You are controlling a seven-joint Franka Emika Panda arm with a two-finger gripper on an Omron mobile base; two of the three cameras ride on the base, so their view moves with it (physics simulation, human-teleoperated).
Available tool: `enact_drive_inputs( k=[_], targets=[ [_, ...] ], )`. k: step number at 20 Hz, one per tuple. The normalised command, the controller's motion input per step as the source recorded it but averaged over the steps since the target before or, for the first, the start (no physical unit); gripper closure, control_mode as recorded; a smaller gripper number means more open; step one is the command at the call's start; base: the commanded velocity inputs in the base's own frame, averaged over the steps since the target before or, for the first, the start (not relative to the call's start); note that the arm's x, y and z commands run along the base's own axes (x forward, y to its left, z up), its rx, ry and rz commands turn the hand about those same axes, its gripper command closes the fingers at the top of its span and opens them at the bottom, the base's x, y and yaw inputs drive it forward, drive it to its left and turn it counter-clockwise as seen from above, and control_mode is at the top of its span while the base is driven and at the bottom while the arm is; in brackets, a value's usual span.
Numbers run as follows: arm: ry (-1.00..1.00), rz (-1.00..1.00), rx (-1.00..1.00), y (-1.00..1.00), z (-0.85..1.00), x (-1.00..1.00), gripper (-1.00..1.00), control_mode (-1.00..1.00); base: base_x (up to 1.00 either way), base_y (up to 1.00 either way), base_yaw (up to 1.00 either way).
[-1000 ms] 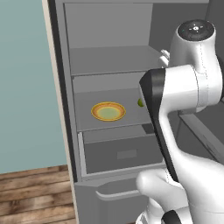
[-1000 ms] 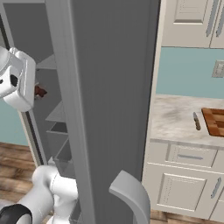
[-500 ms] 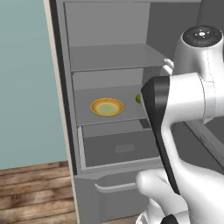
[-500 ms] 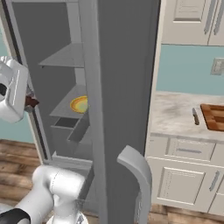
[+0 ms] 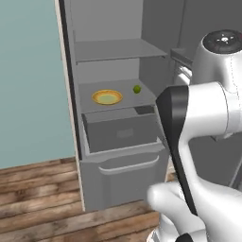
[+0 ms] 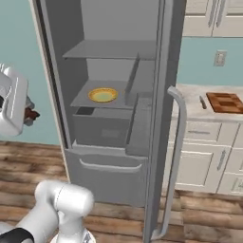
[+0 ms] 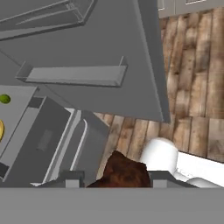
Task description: Retrieve the chicken drumstick from the fridge and place it on the cutting board.
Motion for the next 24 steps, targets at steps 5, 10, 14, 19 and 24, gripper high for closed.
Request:
enact_drive_inputs(
  k=[5, 10, 14, 19, 24],
  targets=[
    [0.00, 0.00, 0.00, 0.00, 0.00, 0.00, 1.00, 1.00, -0.57, 0.63, -0.63],
    [0.00, 0.00, 0.00, 0.00, 0.00, 0.00, 1.00, 1.00, -0.26, 0.38, -0.92],
    [0.00, 0.00, 0.00, 0.00, 0.00, 0.00, 1.00, 1.00, -0.24, 0.23, -0.97],
    [0.00, 0.00, 0.00, 0.00, 0.00, 0.00, 1.00, 1.00, -0.30, 0.22, -0.97],
    [0.00, 0.00, 0.00, 0.00, 0.00, 0.00, 1.00, 1.00, -0.46, -0.04, -0.89]
  ],
)
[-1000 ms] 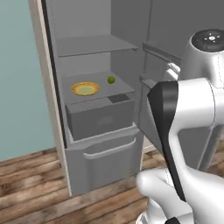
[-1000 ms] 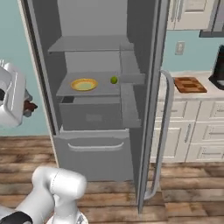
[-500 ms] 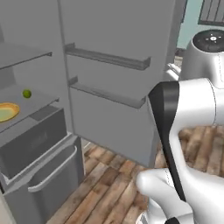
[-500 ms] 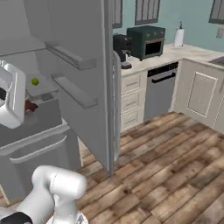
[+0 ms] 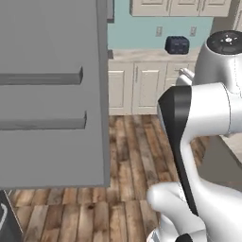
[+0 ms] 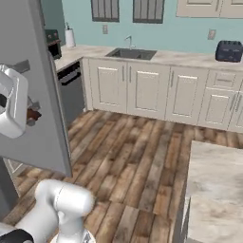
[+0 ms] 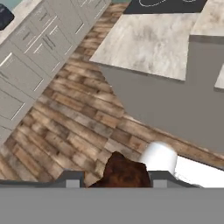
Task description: Retrieve the chicken drumstick from the fridge and place it on the cutting board.
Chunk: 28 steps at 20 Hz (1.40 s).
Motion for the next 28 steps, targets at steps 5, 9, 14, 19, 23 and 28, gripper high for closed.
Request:
enact_drive_inputs(
  k=[5, 9, 14, 19, 23, 28],
  targets=[
    [0.00, 0.00, 0.00, 0.00, 0.00, 0.00, 1.00, 1.00, -0.14, -0.55, -0.33],
    [0.00, 0.00, 0.00, 0.00, 0.00, 0.00, 1.00, 1.00, 0.46, -0.60, 0.04],
    [0.00, 0.00, 0.00, 0.00, 0.00, 0.00, 1.00, 1.00, 0.98, -0.52, 0.07],
    [0.00, 0.00, 0.00, 0.00, 0.00, 0.00, 1.00, 1.00, 1.00, -0.42, 0.04],
    [0.00, 0.00, 0.00, 0.00, 0.00, 0.00, 1.00, 1.00, 1.00, -0.31, 0.00],
    [0.00, 0.00, 0.00, 0.00, 0.00, 0.00, 1.00, 1.00, 1.00, -0.62, 0.02]
  ],
)
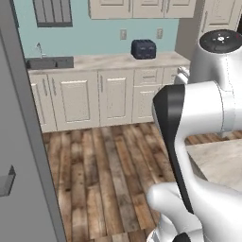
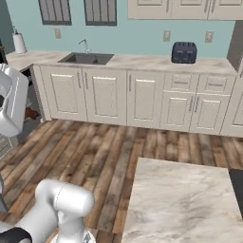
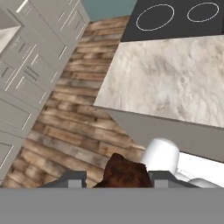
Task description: Retrieve the chicken drumstick from the fridge and place it on the cutting board.
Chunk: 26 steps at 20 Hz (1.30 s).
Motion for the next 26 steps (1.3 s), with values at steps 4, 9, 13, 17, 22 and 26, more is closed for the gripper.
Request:
enact_drive_inputs(
  k=[4, 9, 13, 17, 22, 26],
  targets=[
    [0.00, 0.00, 0.00, 0.00, 0.00, 0.00, 1.00, 1.00, 1.00, -0.54, 0.00],
    [0.00, 0.00, 0.00, 0.00, 0.00, 0.00, 1.00, 1.00, 1.00, -0.37, 0.00],
    [0.00, 0.00, 0.00, 0.00, 0.00, 0.00, 1.00, 1.00, 1.00, -0.91, -0.16],
    [0.00, 0.00, 0.00, 0.00, 0.00, 0.00, 1.00, 1.00, 1.00, -1.00, -0.35],
    [0.00, 0.00, 0.00, 0.00, 0.00, 0.00, 1.00, 1.00, 0.63, -0.93, -0.64],
    [0.00, 0.00, 0.00, 0.00, 0.00, 0.00, 1.00, 1.00, 0.86, -0.54, -0.64]
  ],
)
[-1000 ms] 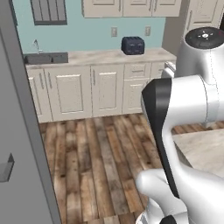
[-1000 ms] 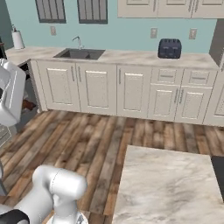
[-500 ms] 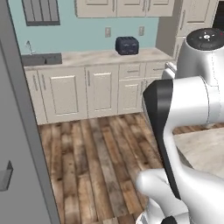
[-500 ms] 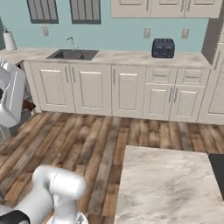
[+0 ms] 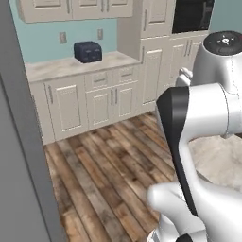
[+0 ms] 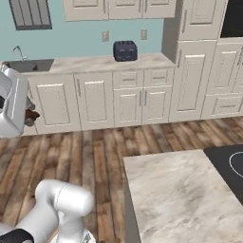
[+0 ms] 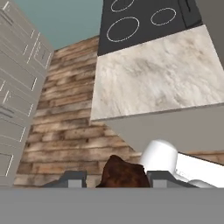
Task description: Retrieve the chicken drumstick from the fridge and place it on the cutting board.
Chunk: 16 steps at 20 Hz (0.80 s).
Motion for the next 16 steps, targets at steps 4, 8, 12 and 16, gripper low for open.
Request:
enact_drive_inputs(
  k=[4, 8, 12, 16],
  targets=[
    [0.00, 0.00, 0.00, 0.00, 0.00, 0.00, 1.00, 1.00, 1.00, -0.08, -0.14],
    [0.00, 0.00, 0.00, 0.00, 0.00, 0.00, 1.00, 1.00, 1.00, 0.00, -0.04],
    [0.00, 0.00, 0.00, 0.00, 0.00, 0.00, 1.00, 1.00, 1.00, 0.09, 0.14],
    [0.00, 0.00, 0.00, 0.00, 0.00, 0.00, 1.00, 1.00, 1.00, 0.03, 0.07]
  ],
)
